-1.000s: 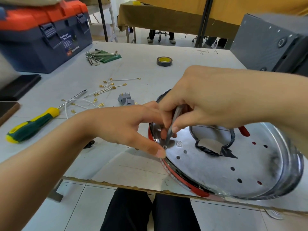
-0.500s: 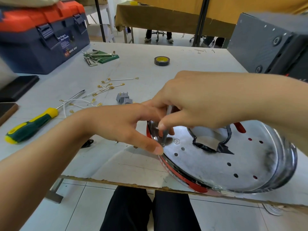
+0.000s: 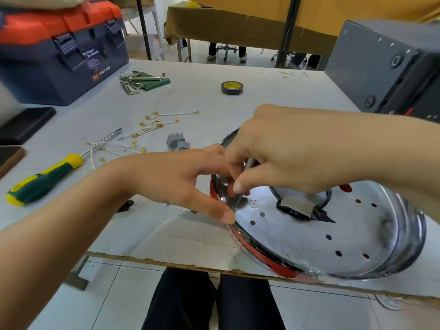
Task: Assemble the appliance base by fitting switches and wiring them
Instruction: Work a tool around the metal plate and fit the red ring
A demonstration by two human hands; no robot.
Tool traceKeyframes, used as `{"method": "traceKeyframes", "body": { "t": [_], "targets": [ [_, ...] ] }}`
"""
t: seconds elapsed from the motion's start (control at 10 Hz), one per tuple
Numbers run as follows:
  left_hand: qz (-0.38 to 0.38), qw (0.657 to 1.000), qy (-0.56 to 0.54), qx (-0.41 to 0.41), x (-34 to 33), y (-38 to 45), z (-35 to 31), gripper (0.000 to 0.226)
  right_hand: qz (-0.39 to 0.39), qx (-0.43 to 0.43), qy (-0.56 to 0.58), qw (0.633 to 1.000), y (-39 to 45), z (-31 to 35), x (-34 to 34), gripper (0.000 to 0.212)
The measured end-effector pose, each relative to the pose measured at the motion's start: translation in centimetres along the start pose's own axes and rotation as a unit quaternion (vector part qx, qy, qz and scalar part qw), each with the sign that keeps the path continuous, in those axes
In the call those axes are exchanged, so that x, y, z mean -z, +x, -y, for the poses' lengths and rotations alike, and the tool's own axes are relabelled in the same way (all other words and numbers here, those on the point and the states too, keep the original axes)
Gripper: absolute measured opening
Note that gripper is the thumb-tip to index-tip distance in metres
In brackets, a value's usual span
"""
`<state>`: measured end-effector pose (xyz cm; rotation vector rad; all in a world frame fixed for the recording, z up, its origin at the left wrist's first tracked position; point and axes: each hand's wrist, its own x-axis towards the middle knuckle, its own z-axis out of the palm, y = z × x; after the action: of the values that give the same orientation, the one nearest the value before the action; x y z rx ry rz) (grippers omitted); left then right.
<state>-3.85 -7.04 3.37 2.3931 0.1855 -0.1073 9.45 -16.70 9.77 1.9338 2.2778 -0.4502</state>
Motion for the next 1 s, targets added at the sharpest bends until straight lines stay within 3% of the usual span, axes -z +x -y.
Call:
{"method": "traceKeyframes", "body": {
  "t": [0.1,0.2,0.5,1.0],
  "targets": [
    [0.006,1.000,0.008,-0.004,0.0,0.0,-0.2,0.037,-0.053,0.003,0.058,0.997,0.2,-0.8,-0.3,0.024],
    [0.008,1.000,0.017,-0.004,0.1,0.1,-0.2,0.040,-0.028,0.002,0.062,0.998,0.1,-1.0,0.0,0.025],
    [-0.005,1.000,-0.005,0.009,-0.1,0.0,0.1,0.041,-0.055,0.107,-0.007,0.993,-0.7,-1.6,-0.2,0.015],
    [-0.026,1.000,-0.001,-0.017,-0.4,-0.1,0.5,0.041,-0.116,0.034,0.086,0.989,-0.6,-1.8,-1.1,0.020]
  ]
}}
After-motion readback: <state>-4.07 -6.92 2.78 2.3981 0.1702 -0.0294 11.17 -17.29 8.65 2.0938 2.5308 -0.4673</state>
